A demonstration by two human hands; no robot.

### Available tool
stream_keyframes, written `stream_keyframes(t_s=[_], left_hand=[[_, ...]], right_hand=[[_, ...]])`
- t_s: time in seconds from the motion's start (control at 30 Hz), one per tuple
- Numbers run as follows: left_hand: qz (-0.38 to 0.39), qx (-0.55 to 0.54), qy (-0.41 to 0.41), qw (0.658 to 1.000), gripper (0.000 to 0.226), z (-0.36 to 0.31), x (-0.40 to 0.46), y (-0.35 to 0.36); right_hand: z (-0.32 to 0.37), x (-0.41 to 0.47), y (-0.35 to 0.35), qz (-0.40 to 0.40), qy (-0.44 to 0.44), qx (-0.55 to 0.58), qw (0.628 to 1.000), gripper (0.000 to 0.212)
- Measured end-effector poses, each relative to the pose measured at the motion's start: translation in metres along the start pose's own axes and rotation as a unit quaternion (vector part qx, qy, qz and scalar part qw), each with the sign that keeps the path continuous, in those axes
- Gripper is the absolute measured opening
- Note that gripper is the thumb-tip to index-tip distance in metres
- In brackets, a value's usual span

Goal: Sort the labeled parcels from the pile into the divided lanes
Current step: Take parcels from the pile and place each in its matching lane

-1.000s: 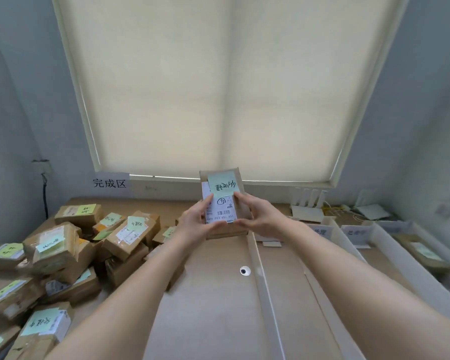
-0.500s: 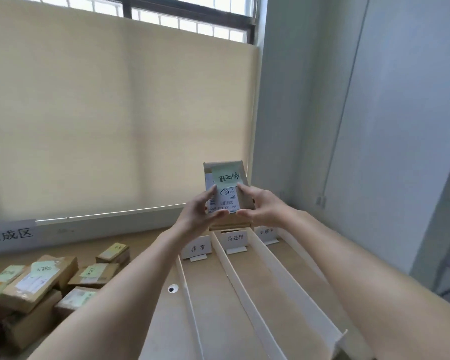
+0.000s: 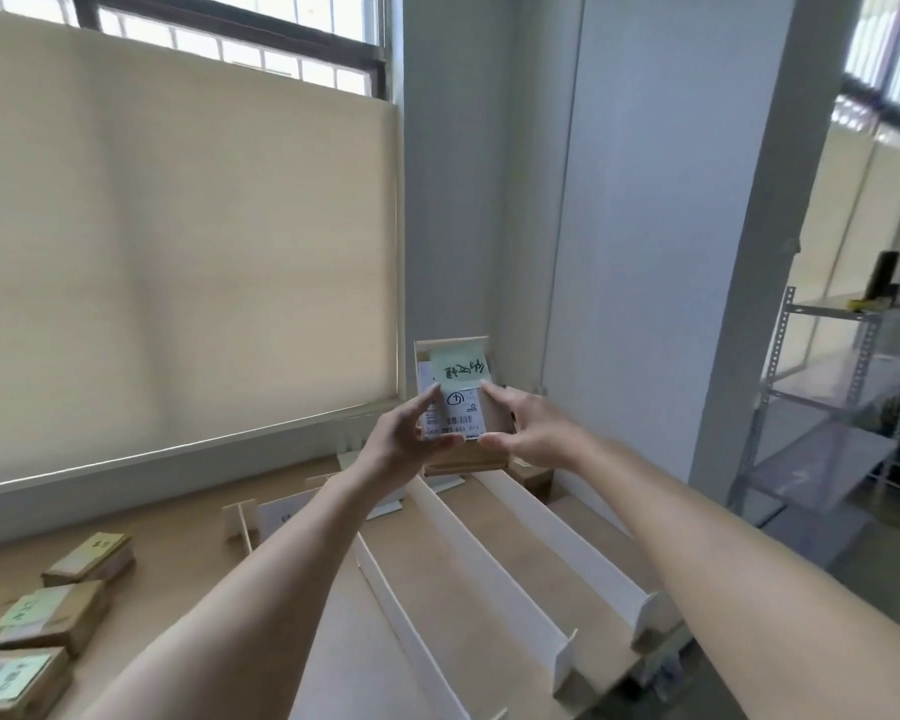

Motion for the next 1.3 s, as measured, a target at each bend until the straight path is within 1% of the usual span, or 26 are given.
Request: stream_keyframes(t_s=[0.17,0.33,0.5,0.6,0.73,1.0,1.13,1.3], left_hand=[[0.015,-0.016,-0.001,1.000,0.091,0.010,0.038,0.039],[0.011,-0.010,-0.002,1.000,0.089,0.021,0.088,0.066],[-0.008,-0.019,-0.009,1.000,0.089,0.042,0.146,0.077],[-0.019,-0.017,-0.025,0.999,0.089,0.060,0.168,0.078],[-0.035,0.003,-0.020,0.999,0.087,0.077,0.188,0.071],[-0.081,0.029,-0.059,0.995,0.088,0.139,0.199,0.044],[-0.100,0.034,-0.094,0.990,0.087,0.189,0.203,0.039],[-0.106,0.041,-0.152,0.982,0.089,0.261,0.210,0.056]], right_hand=[[-0.046,0.015,-0.009,-0.005,0.008,-0.007,1.000,0.087],[-0.090,0.054,-0.015,-0.003,0.016,-0.009,1.000,0.086],[-0.124,0.111,-0.018,0.004,0.005,-0.016,1.000,0.085],[-0.137,0.143,-0.011,0.026,0.000,-0.007,1.000,0.086],[-0.149,0.182,0.004,0.037,-0.018,-0.007,0.999,0.087],[-0.152,0.252,0.065,0.096,-0.064,0.007,0.993,0.086],[-0.159,0.284,0.111,0.121,-0.080,0.004,0.989,0.087],[-0.191,0.322,0.179,0.165,-0.093,0.010,0.982,0.087]])
Point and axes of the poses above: each hand's wrist, its own x-axis towards the middle knuckle, its own y-axis out of the palm, z = x × y, the point moved 6 cm from there along x, towards the middle knuckle, and after that the axes turned 1 degree about -x, right-handed, at the moved point
